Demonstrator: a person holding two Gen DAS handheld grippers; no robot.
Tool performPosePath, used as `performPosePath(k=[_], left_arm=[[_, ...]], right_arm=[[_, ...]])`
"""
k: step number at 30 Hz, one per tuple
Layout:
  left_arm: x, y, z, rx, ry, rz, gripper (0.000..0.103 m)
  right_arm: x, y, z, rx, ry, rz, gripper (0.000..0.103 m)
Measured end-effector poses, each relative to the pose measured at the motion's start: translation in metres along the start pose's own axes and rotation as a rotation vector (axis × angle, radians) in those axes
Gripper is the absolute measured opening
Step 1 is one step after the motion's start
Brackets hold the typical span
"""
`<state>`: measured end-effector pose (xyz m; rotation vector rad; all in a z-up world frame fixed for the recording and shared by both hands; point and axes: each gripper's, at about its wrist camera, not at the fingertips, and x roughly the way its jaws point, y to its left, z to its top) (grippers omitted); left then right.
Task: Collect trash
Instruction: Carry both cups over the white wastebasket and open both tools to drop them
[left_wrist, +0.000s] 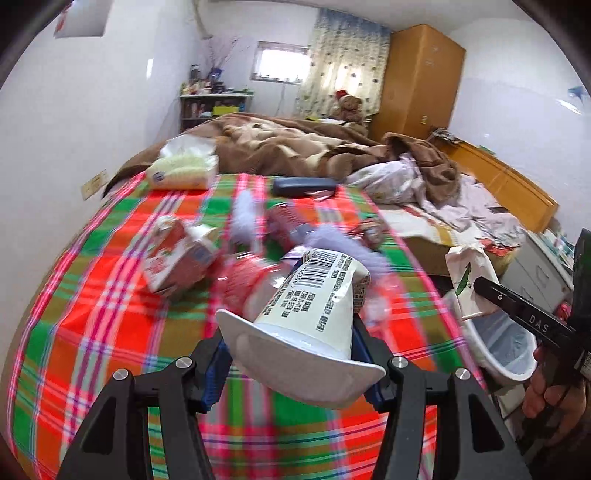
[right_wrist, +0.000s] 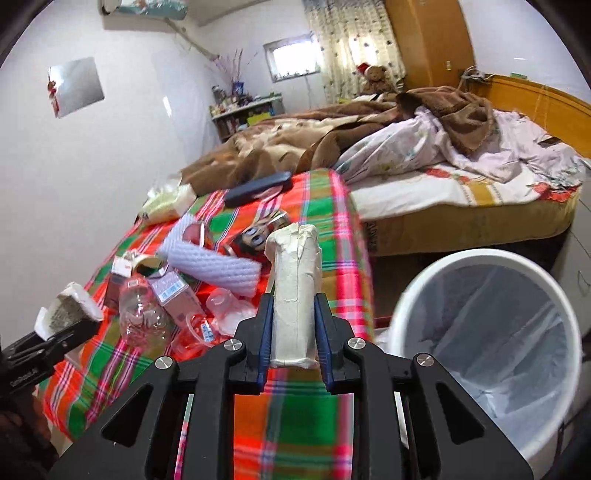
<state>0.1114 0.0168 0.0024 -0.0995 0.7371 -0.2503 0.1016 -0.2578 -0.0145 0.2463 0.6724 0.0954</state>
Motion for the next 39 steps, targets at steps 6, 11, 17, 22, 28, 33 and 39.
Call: performPosePath(k=[6, 11, 17, 22, 28, 33, 39], left_arm=[[0.011, -0.059, 0.007, 0.078, 0.014, -0.105, 0.059], [0.024, -0.113, 0.009, 0.15, 0.038, -0.192, 0.059], [0.045, -0.177, 0.007, 0.24, 0.077, -0.272, 0.059], [0.068, -0.221, 0.004, 0.279, 0.122, -0.338, 0.059], [0.098, -0.254, 0.001, 0.324, 0.174, -0.35, 0.059], [0.114, -0.266, -0.002, 0.339, 0.198, -0.355, 0.063], [0.116, -0.258, -0.001, 0.306, 0.194, -0.36, 0.069]], right_arm=[[-0.026, -0.028, -0.002, 0.028, -0.041, -0.051, 0.022], [-0.035, -0.064, -0.006, 0.088, -0.039, -0.134, 0.022], [-0.035, -0.097, -0.015, 0.12, -0.005, -0.215, 0.022], [-0.029, -0.117, -0.02, 0.14, 0.035, -0.251, 0.022], [-0.028, -0.14, -0.027, 0.159, 0.08, -0.292, 0.024], [-0.024, -0.146, -0.029, 0.153, 0.114, -0.312, 0.029], [-0.025, -0.147, -0.031, 0.153, 0.113, -0.303, 0.05]])
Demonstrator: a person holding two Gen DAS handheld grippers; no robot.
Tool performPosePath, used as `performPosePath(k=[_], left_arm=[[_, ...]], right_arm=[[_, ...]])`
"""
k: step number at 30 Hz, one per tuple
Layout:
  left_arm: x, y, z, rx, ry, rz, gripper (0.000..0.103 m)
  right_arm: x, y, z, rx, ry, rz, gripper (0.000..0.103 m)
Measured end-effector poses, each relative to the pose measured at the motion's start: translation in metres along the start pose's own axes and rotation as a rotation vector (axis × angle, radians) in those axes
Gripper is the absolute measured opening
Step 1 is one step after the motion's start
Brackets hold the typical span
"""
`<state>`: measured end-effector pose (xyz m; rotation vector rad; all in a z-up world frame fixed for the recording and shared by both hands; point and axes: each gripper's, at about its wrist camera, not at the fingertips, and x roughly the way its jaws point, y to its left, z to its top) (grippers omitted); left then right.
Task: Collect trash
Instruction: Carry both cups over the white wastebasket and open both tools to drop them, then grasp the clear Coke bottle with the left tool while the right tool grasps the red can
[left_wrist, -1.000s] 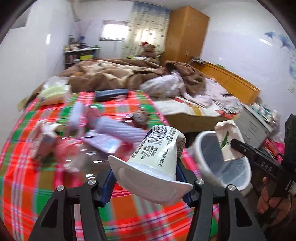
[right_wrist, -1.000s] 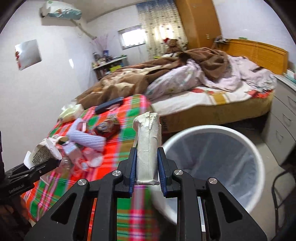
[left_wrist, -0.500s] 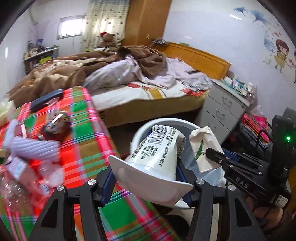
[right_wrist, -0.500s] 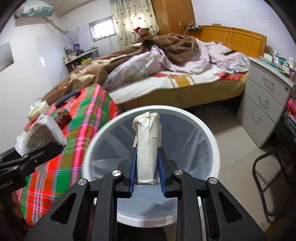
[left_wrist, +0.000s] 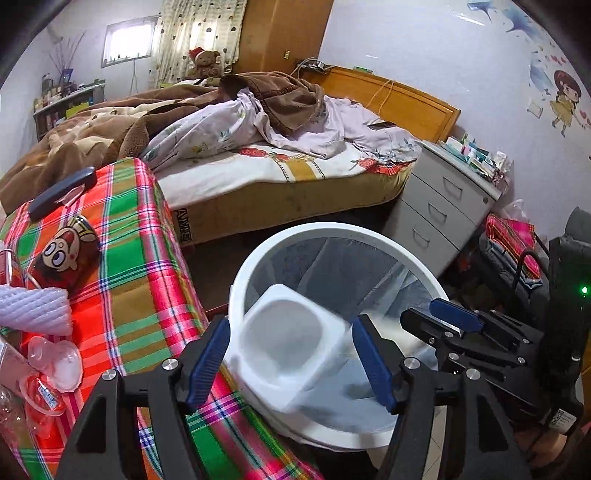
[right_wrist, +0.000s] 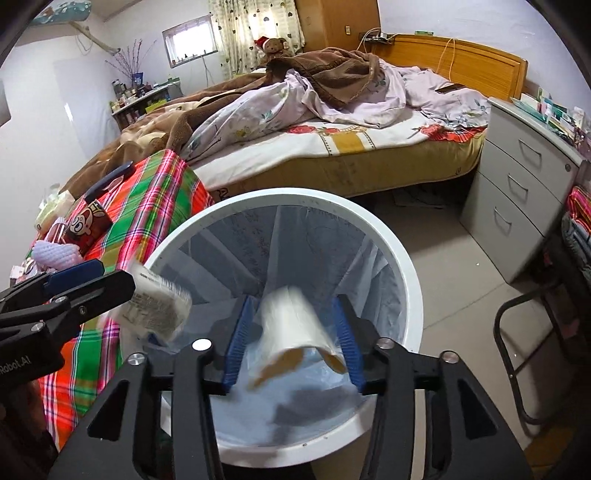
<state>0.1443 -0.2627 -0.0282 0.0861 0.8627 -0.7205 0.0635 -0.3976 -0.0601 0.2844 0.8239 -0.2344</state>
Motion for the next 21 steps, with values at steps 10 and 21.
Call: performPosePath(k=[10, 21], left_arm=[[-0.038, 0.02, -0.011, -0.016, -0.054, 0.066, 0.069], [-0.097, 0.069, -0.03, -0.118, -0.141, 0.16, 0.069]], right_arm=[[-0.017, 0.012, 0.003, -0.011, -0.064, 0.017, 0.052], [-0.027, 0.058, 0.012, -0.071, -0.133, 0.106, 0.055]])
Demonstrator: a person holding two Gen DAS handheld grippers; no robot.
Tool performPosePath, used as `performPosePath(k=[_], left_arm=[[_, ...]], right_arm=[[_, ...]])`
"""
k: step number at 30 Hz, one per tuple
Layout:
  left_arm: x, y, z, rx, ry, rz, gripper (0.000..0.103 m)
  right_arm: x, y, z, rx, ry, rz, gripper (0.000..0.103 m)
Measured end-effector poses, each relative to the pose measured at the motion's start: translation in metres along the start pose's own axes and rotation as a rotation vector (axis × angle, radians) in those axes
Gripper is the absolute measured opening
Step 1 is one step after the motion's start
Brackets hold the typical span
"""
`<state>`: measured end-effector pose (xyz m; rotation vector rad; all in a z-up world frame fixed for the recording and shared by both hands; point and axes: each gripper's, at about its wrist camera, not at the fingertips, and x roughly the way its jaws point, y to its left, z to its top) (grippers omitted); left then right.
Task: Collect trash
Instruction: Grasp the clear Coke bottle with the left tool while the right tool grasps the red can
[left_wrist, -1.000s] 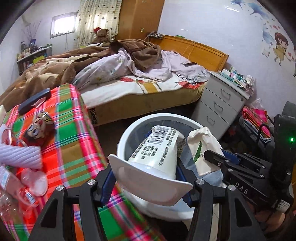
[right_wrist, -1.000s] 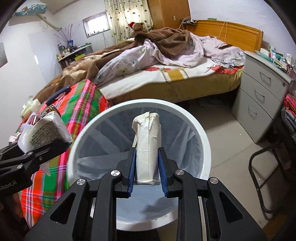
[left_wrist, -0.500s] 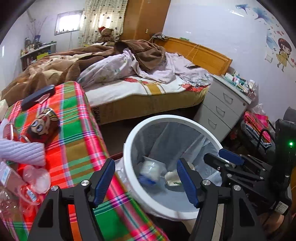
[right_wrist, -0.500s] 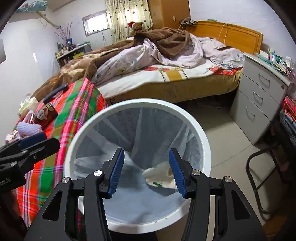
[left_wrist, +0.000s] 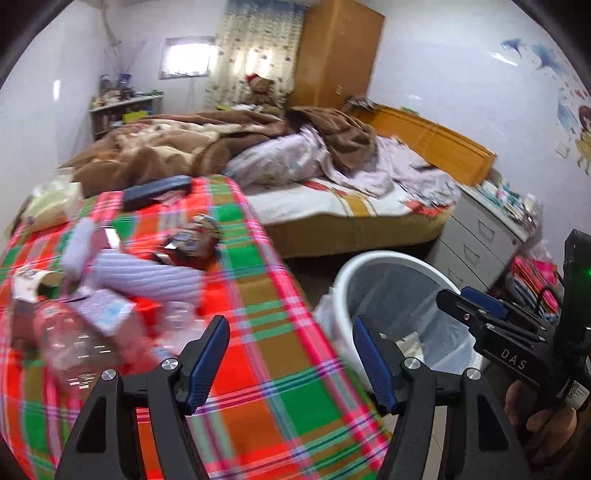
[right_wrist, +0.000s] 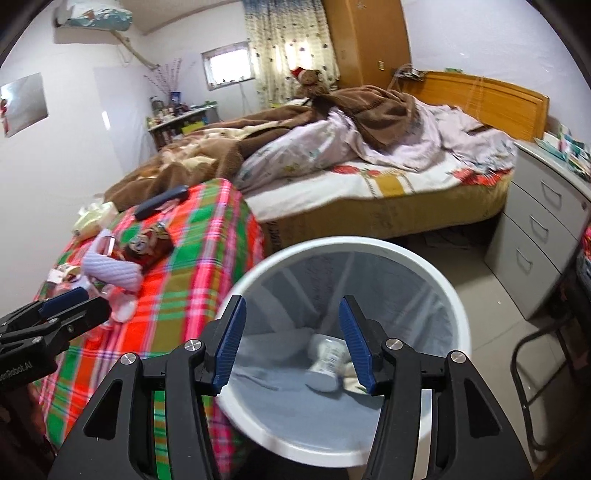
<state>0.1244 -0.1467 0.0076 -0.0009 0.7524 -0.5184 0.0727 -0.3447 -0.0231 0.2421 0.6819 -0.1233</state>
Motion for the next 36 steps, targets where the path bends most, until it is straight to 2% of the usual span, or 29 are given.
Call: performPosePath(k=[2, 12, 15, 20, 23, 28, 36], left_arm=[[-0.01, 0.015, -0.001, -0.02, -0.015, 0.036, 0.069], [-0.051, 0.098, -0.008, -0.166, -0.08, 0.168, 0.072], [-0.057, 0.125, -0.011, -0.21, -0.077, 0.218, 0.072], [-0.06, 0.155, -0.016, -0.256, -0.068, 0.258, 0.073], [-0.055, 0.171, -0.019, -0.291, -0.051, 0.272, 0.073], [-0.036, 0.187, -0.022, -0.344, -0.009, 0.234, 0.073], [-0.003, 0.19, -0.021, -0.35, 0.047, 0.242, 0.073]], right_arm=[[0.002, 0.009, 0.002, -0.011, -0.001, 0.019, 0.059], [0.019, 0.057, 0.018, -0.052, 0.003, 0.106, 0.06], [0.029, 0.072, 0.025, -0.073, 0.015, 0.129, 0.06], [0.05, 0.091, 0.031, -0.075, 0.054, 0.169, 0.06], [0.063, 0.103, 0.037, -0.077, 0.076, 0.182, 0.06], [0.082, 0.115, 0.047, -0.077, 0.106, 0.192, 0.06], [0.118, 0.128, 0.06, -0.034, 0.2, 0.226, 0.06]])
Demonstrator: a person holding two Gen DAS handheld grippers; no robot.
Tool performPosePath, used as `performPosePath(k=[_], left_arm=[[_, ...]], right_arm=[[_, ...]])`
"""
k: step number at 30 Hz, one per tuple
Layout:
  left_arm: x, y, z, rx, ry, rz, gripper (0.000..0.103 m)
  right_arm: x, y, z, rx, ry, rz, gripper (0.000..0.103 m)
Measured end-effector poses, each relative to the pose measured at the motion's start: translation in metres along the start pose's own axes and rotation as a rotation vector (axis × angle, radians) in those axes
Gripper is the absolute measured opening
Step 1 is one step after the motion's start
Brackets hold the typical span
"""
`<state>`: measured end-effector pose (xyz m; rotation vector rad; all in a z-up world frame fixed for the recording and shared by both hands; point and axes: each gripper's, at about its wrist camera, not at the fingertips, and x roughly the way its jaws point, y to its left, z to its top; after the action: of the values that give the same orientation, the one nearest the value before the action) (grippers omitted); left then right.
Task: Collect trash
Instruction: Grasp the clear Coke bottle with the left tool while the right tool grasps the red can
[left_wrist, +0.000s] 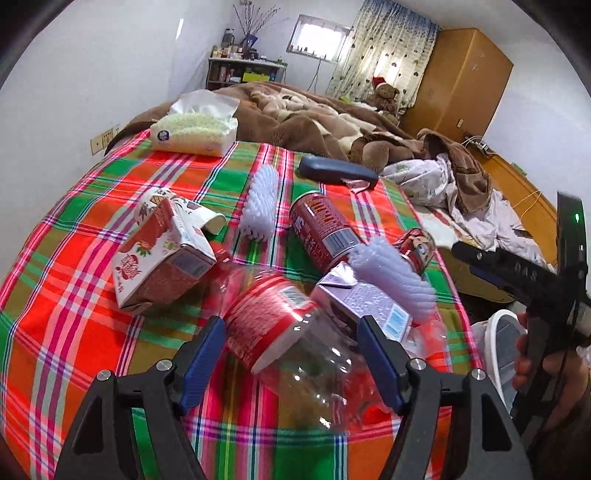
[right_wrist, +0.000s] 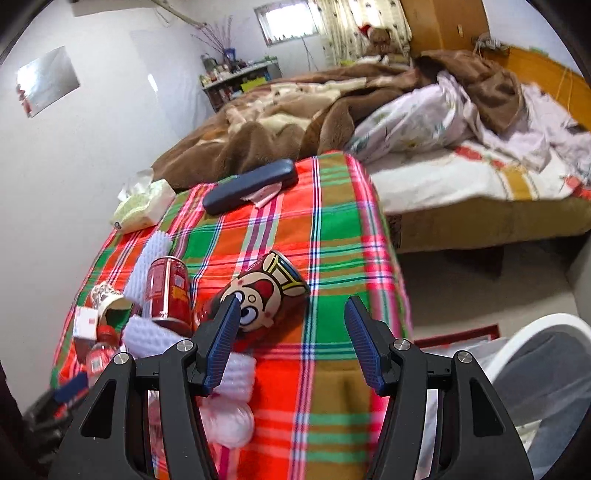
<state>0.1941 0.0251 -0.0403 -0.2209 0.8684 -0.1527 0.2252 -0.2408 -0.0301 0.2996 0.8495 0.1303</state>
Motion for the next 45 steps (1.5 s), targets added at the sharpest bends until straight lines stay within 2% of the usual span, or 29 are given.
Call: performPosePath(k=[3, 9, 11, 13, 19, 23, 27, 29, 30, 31, 33, 35, 45], left_arm=[[0.009, 0.001, 0.001, 0.01, 0.025, 0.017, 0.073], [0.018, 0.013, 0.001, 0.016, 0.058, 0.039, 0.073], [0.018, 0.018, 0.002, 0.017, 0.054, 0.04, 0.073], [0.019, 0.022, 0.002, 0.016, 0.059, 0.047, 0.073], [0.02, 0.032, 0.005, 0.012, 0.067, 0.057, 0.073], [0.021, 0.033, 0.01, 0.018, 0.058, 0.051, 0.073], [0.027, 0.03, 0.016, 0.054, 0.074, 0.051, 0.073], [0.032, 0.031, 0.018, 0.06, 0.086, 0.046, 0.073], [0.035, 0.032, 0.019, 0.049, 0.092, 0.041, 0.073], [0.036, 0.033, 0.019, 0.034, 0.096, 0.033, 0.073], [0.035, 0.033, 0.019, 0.034, 0.087, 0.026, 0.073], [0.036, 0.031, 0.018, 0.04, 0.092, 0.022, 0.062], [0.021, 0.022, 0.016, 0.044, 0.056, 0.017, 0.062]], right_arm=[[0.01, 0.005, 0.004, 0.008, 0.028, 0.033, 0.06], [0.029, 0.015, 0.009, 0.026, 0.089, 0.042, 0.06], [0.037, 0.02, 0.011, 0.02, 0.114, 0.038, 0.068], [0.043, 0.026, 0.01, 0.019, 0.13, 0.042, 0.069], [0.056, 0.05, 0.01, -0.096, 0.153, -0.016, 0.069], [0.058, 0.058, 0.009, -0.181, 0.15, -0.077, 0.069], [0.062, 0.053, 0.009, -0.197, 0.161, -0.122, 0.069], [0.063, 0.049, 0.009, -0.191, 0.169, -0.119, 0.068], [0.064, 0.048, 0.009, -0.187, 0.169, -0.118, 0.065], [0.064, 0.047, 0.009, -0.183, 0.165, -0.117, 0.058], [0.062, 0.047, 0.008, -0.188, 0.155, -0.125, 0.057], [0.062, 0.048, 0.007, -0.202, 0.149, -0.125, 0.057], [0.039, 0.042, 0.005, -0.187, 0.086, -0.079, 0.056]])
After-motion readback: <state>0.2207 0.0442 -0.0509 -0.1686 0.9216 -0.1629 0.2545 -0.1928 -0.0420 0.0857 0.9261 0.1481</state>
